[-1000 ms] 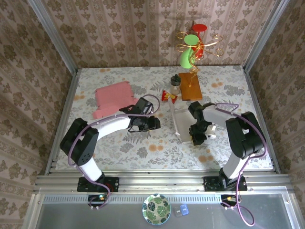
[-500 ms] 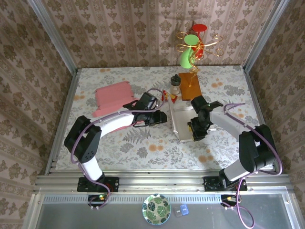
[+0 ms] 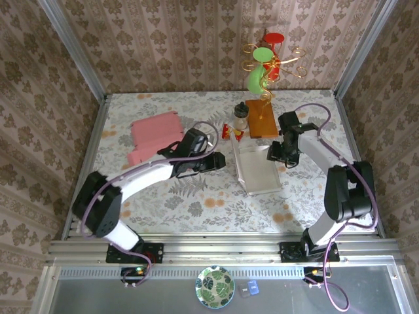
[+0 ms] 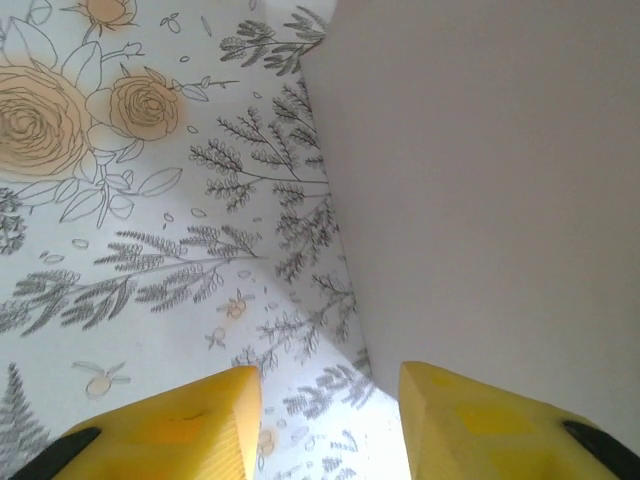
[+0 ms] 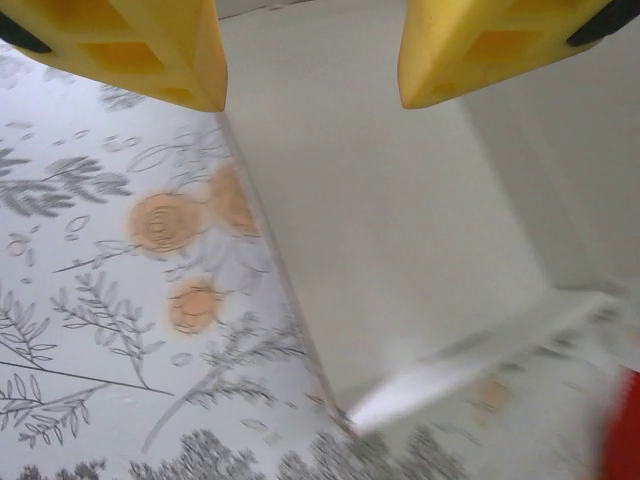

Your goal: Fold the paper box

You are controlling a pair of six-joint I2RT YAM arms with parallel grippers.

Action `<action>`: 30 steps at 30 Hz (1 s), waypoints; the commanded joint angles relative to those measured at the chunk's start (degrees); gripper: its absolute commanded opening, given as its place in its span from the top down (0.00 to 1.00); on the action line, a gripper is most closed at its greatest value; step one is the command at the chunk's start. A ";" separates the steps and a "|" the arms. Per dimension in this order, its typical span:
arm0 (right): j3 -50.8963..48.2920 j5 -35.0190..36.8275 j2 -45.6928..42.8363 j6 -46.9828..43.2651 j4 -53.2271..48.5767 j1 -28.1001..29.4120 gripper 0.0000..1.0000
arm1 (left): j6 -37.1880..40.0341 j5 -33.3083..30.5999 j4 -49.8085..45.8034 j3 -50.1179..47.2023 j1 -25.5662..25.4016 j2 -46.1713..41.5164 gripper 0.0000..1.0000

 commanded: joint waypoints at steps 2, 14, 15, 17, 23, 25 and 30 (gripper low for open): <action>0.82 -4.88 4.75 -8.62 0.16 -1.62 0.49 | 1.89 1.95 6.44 -3.20 0.10 -7.79 0.52; 4.51 -6.96 13.09 -5.59 1.86 -1.73 0.59 | -4.60 4.50 9.69 0.73 -0.83 -2.16 0.52; 4.27 -7.08 13.23 -4.94 2.18 -1.71 0.60 | -4.46 4.27 8.96 1.50 -0.85 -1.66 0.53; 3.54 -7.49 13.36 -3.70 3.09 -1.71 0.62 | -3.78 2.41 5.08 3.11 -0.75 -1.18 0.58; -0.22 -8.76 11.27 3.09 6.11 -1.54 0.65 | -3.30 2.04 -1.65 5.76 1.13 2.68 0.66; -1.67 -8.43 9.90 5.76 6.96 -1.28 0.66 | -2.86 1.87 -2.10 6.65 1.20 3.80 0.66; -6.13 -8.27 6.03 13.24 10.27 -0.53 0.71 | -2.15 2.00 -2.79 8.08 2.07 6.54 0.66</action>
